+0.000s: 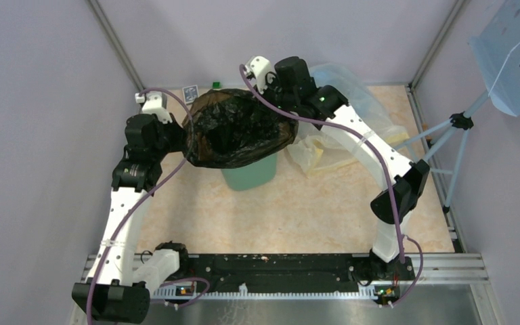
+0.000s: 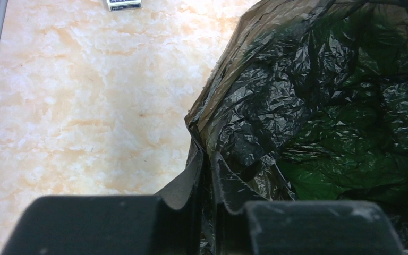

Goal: Put the trash bags into the trash bin

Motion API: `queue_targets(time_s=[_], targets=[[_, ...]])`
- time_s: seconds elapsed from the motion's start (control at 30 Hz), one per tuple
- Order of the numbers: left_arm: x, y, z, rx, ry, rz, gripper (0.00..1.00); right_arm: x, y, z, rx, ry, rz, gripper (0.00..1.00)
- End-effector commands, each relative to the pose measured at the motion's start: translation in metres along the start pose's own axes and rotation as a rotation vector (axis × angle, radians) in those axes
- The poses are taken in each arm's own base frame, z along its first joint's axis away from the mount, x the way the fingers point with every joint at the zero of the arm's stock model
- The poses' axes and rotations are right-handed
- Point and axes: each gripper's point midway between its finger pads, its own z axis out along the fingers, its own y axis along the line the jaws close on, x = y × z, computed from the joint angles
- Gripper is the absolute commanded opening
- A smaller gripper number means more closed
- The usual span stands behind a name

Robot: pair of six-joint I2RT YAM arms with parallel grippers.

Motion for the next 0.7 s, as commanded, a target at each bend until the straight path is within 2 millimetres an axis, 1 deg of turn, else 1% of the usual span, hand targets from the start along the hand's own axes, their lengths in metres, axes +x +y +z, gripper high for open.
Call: queue_targets(time_s=[0.0, 0.13, 0.3, 0.47, 0.57, 0.67], targets=[[-0.028, 0.002, 0.003, -0.011, -0.092, 0.038, 0.01, -0.035, -0.031, -0.019, 0.043, -0.128, 0.091, 0.00], [-0.030, 0.008, 0.013, -0.043, -0.091, 0.045, 0.00, -0.030, -0.060, -0.019, 0.036, -0.145, 0.210, 0.00], [-0.035, -0.004, 0.035, 0.027, -0.075, 0.046, 0.00, -0.016, -0.090, -0.005, 0.040, -0.124, 0.318, 0.00], [-0.043, -0.004, 0.056, 0.027, -0.068, 0.043, 0.00, -0.015, -0.102, 0.011, 0.035, -0.130, 0.356, 0.00], [-0.050, -0.006, 0.067, 0.039, -0.071, 0.044, 0.00, -0.013, -0.105, 0.022, 0.016, -0.137, 0.408, 0.00], [-0.050, -0.004, 0.079, 0.028, -0.058, 0.042, 0.00, -0.011, -0.108, 0.032, -0.006, -0.139, 0.436, 0.00]])
